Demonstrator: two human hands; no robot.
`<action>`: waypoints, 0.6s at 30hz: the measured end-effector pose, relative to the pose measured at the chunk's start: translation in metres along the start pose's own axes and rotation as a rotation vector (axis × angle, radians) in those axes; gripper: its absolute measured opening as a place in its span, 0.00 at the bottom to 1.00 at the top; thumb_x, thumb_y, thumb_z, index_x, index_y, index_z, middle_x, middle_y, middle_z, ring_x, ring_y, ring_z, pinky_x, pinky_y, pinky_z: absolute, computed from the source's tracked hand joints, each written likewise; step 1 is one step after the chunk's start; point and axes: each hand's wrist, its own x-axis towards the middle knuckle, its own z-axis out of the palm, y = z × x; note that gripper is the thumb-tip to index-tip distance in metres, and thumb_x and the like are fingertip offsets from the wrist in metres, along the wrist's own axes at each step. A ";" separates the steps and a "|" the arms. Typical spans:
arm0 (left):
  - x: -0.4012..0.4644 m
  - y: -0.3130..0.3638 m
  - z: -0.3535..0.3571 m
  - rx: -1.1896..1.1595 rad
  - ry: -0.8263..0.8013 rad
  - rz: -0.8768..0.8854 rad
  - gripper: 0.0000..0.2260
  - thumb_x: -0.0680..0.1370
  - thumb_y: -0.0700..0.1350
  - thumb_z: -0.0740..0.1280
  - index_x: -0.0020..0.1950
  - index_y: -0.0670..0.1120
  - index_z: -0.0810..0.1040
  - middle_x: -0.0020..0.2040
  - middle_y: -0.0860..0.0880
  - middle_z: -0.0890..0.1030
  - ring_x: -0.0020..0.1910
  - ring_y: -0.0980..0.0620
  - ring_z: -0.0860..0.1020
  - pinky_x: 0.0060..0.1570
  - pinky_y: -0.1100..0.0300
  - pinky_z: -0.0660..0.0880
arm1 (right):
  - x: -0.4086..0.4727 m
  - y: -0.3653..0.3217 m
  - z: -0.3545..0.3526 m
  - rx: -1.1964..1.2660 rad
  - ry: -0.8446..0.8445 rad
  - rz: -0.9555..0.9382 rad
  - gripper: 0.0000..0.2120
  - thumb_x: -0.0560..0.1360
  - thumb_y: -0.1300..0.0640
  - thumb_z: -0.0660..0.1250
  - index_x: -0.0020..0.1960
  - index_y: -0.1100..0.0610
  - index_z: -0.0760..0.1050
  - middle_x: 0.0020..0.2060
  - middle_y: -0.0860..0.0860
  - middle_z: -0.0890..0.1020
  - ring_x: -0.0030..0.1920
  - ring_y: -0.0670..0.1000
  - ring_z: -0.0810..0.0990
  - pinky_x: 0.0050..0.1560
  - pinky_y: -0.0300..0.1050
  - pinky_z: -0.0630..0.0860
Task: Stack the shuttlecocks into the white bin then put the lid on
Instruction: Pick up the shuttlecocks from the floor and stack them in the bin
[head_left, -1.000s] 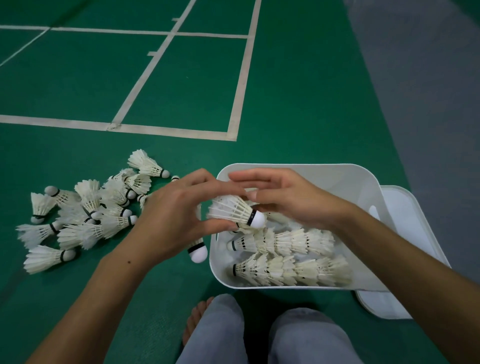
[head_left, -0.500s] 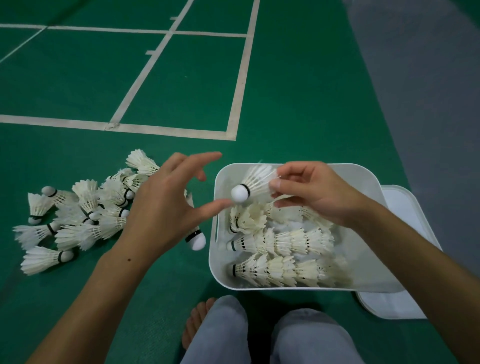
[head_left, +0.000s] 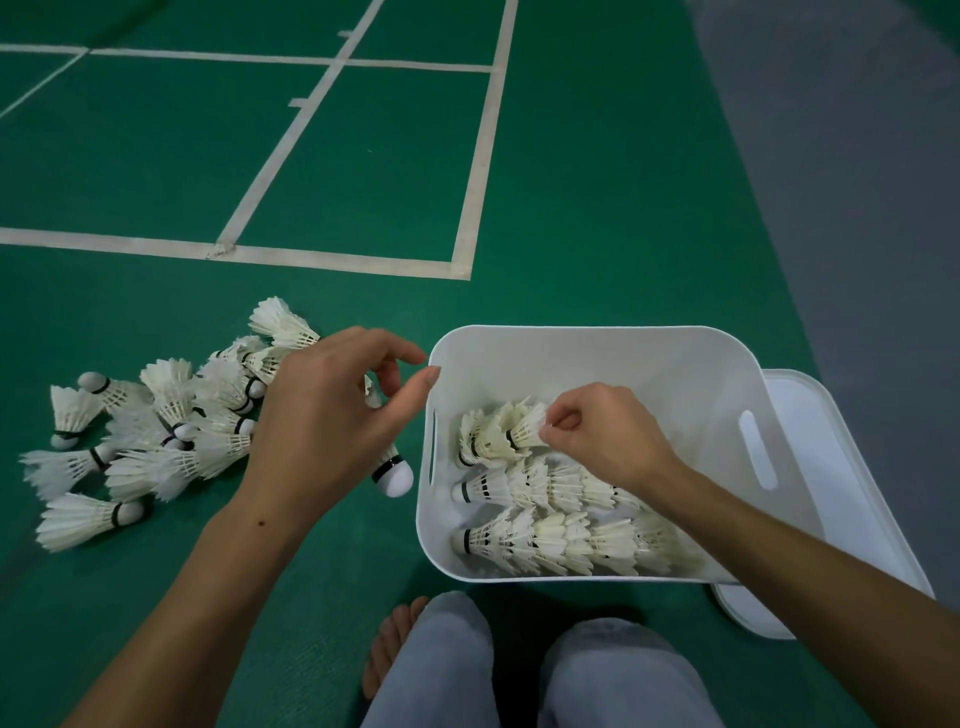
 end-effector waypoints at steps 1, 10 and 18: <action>0.000 0.001 0.001 -0.005 0.006 0.004 0.05 0.78 0.51 0.74 0.49 0.51 0.86 0.35 0.55 0.79 0.34 0.58 0.76 0.36 0.57 0.71 | 0.000 -0.002 0.003 -0.016 -0.012 -0.010 0.04 0.76 0.49 0.76 0.48 0.49 0.87 0.39 0.42 0.87 0.39 0.40 0.85 0.46 0.47 0.86; 0.004 0.017 0.016 -0.260 -0.036 0.170 0.09 0.75 0.44 0.79 0.52 0.44 0.85 0.31 0.53 0.77 0.28 0.53 0.74 0.34 0.66 0.69 | 0.002 -0.013 -0.005 -0.008 -0.280 0.082 0.15 0.74 0.49 0.78 0.53 0.60 0.85 0.49 0.57 0.88 0.48 0.59 0.87 0.55 0.59 0.84; 0.016 0.047 0.029 -0.450 -0.110 0.277 0.10 0.72 0.41 0.81 0.51 0.42 0.85 0.31 0.50 0.78 0.32 0.54 0.77 0.38 0.68 0.71 | -0.040 -0.067 -0.058 0.812 -0.556 -0.228 0.18 0.78 0.74 0.69 0.65 0.62 0.76 0.57 0.59 0.83 0.56 0.59 0.85 0.56 0.48 0.83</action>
